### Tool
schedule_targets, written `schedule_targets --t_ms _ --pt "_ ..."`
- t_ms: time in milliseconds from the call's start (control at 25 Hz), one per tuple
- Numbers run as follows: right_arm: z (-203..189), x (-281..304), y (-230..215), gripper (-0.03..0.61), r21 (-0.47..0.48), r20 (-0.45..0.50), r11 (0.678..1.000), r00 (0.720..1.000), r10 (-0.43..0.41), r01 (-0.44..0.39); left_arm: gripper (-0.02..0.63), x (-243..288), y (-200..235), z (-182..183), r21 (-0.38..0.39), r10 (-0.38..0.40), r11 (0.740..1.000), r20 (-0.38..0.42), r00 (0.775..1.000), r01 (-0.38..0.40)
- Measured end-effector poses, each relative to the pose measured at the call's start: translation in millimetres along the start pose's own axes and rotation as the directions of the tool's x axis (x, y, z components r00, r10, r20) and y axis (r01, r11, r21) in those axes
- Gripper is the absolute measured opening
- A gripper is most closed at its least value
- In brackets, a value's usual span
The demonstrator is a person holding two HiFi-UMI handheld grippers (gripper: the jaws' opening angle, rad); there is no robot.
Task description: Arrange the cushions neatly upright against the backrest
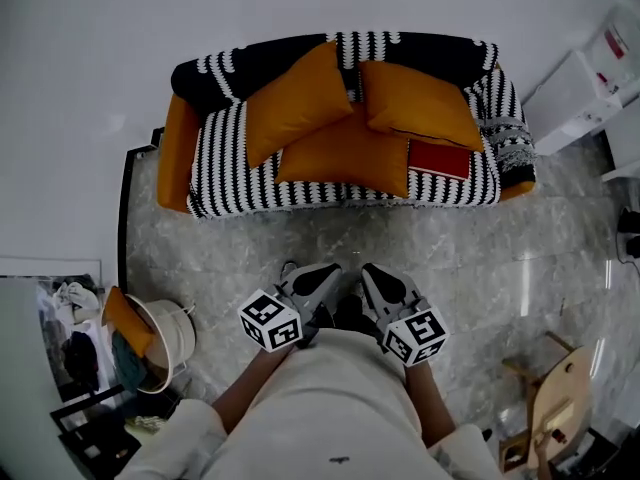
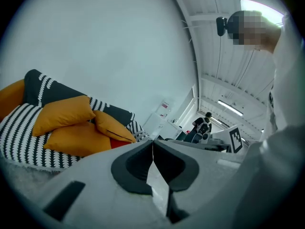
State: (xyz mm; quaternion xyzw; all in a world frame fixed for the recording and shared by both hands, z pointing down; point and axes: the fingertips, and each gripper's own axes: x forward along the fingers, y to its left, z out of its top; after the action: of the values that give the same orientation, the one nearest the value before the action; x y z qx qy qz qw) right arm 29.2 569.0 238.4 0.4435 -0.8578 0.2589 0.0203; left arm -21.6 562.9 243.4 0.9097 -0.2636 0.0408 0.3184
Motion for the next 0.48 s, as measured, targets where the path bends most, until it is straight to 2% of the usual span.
schedule_targets --t_ms 240,360,480 --pt "-16.4 22.6 1.7 0.009 0.066 -0.048 0.998 0.999 0.024 -0.020 0.014 -6.7 22.4 -7.3 -0.051 0.046 0.998 -0.042 0.998 -0.048" --pt "-21.7 35.2 -1.5 0.009 0.098 -0.062 0.995 0.998 0.018 -0.012 0.014 -3.8 38.4 -7.9 -0.070 0.046 0.996 -0.071 0.996 -0.051" --pt "-19.9 53.2 -14.1 0.009 0.111 -0.078 0.994 0.997 0.003 0.006 0.014 7.1 59.2 3.5 -0.090 0.034 0.995 -0.066 0.997 -0.040"
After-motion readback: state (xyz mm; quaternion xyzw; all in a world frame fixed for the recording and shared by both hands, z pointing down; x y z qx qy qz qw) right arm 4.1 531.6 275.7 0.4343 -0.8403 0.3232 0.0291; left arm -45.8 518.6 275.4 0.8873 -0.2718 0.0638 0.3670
